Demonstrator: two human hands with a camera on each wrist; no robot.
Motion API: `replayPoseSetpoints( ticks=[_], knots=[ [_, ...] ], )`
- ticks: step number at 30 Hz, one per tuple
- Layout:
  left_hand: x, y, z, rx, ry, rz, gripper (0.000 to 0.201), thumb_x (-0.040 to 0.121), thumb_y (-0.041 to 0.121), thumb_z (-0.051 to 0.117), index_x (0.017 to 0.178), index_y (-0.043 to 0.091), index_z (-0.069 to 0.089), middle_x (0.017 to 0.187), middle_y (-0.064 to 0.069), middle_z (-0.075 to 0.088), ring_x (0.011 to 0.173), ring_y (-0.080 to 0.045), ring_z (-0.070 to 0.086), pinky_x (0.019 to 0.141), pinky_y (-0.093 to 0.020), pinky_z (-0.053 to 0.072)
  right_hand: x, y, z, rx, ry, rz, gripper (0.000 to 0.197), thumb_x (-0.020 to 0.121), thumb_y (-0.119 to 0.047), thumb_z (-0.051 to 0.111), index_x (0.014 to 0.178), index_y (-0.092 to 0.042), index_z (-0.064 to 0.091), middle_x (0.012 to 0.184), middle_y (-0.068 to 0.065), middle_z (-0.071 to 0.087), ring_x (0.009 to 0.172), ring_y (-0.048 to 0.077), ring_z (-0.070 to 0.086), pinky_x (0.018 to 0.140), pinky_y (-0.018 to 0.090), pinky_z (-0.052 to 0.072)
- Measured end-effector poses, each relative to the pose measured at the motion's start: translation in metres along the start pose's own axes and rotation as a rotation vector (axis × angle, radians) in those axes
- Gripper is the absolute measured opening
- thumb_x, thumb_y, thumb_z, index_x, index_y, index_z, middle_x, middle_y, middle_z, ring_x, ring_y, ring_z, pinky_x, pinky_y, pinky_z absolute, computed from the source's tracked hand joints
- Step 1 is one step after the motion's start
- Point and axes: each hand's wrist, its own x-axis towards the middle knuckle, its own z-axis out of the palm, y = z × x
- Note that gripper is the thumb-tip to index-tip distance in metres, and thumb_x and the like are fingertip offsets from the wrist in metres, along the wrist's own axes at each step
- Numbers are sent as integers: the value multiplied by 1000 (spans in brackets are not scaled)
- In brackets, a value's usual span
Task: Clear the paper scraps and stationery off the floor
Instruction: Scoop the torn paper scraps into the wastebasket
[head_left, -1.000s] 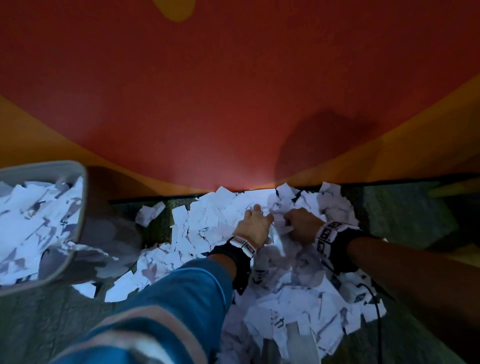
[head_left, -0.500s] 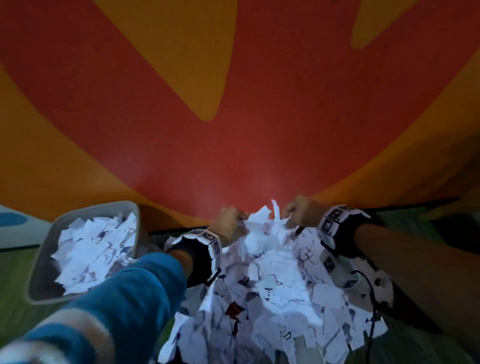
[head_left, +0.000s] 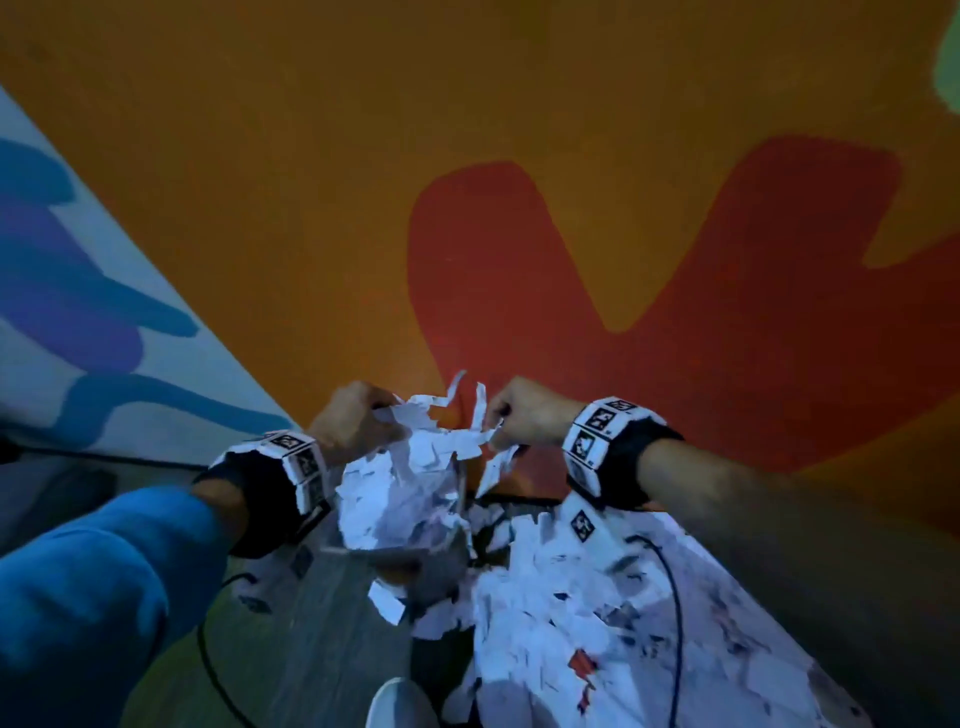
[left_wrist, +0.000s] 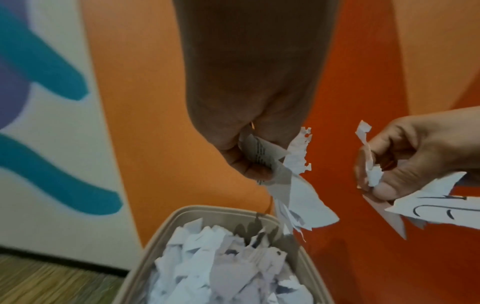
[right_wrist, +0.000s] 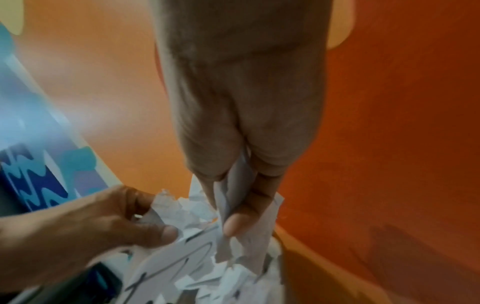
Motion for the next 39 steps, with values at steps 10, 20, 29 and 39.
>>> replayPoseSetpoints(
  ticks=[10,20,29,39],
  knots=[
    [-28,-84,29,-268,-58,-294,27,82,12,77,109,8,70,81,-8,72,68,-17,69,55,-29,54,67,-77,95,360,1,69,9,82,5,73,87,-1,68,92,19,69,71,31,73,71,44,62],
    [-25,-116,31,-271,-50,-230,37,92,22,67,127,12,65,126,-5,65,108,-23,65,92,-39,56,80,-30,101,66,-63,135,49,85,-16,76,132,-12,59,126,8,56,87,28,69,62,41,61],
    [-12,-42,26,-293,-114,-27,17,94,17,66,109,13,72,101,-4,73,85,-23,71,72,-40,62,46,-36,40,83,-34,44,45,88,1,68,131,-3,58,131,10,60,90,26,72,73,41,62],
    [22,115,83,87,-505,304,33,88,35,71,115,17,68,103,-1,70,96,-22,66,82,-30,53,-84,70,-29,-284,-224,92,35,86,-23,76,117,-9,67,113,8,69,79,12,70,61,29,60]
  ],
)
